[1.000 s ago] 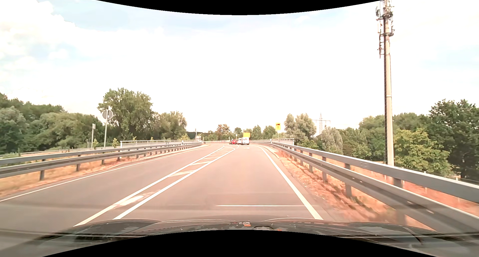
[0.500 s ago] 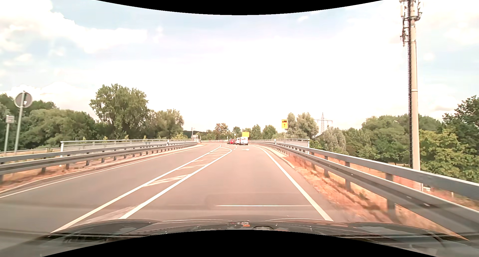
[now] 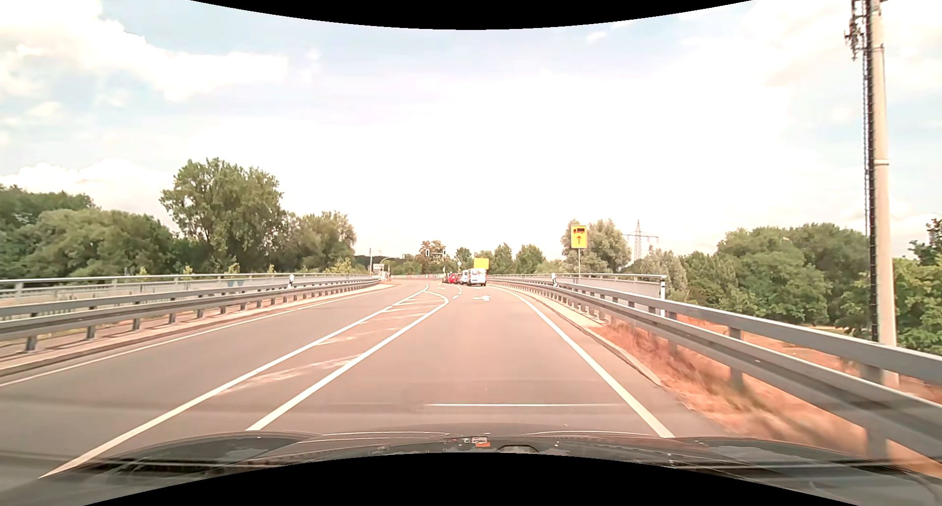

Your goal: Follow the waypoints while adhering to traffic rules and regulations

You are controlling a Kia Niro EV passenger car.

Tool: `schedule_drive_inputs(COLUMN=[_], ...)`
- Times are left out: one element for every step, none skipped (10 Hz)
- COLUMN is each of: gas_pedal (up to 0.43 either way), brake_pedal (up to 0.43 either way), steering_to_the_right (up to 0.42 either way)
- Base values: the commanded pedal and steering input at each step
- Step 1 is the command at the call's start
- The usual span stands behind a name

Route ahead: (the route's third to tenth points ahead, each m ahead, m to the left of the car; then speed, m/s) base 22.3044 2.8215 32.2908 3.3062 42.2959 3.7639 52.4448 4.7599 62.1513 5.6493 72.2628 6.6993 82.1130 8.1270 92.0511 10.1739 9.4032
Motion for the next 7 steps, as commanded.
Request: schedule_drive_inputs(gas_pedal=[0.0, 0.0, 0.0, 0.0, 0.0, 0.008, 0.008], brake_pedal=[0.0, 0.0, 0.0, 0.0, 0.0, 0.0, 0.0], steering_to_the_right=[0.005, 0.005, 0.006, 0.006, 0.007, 0.007, 0.006])
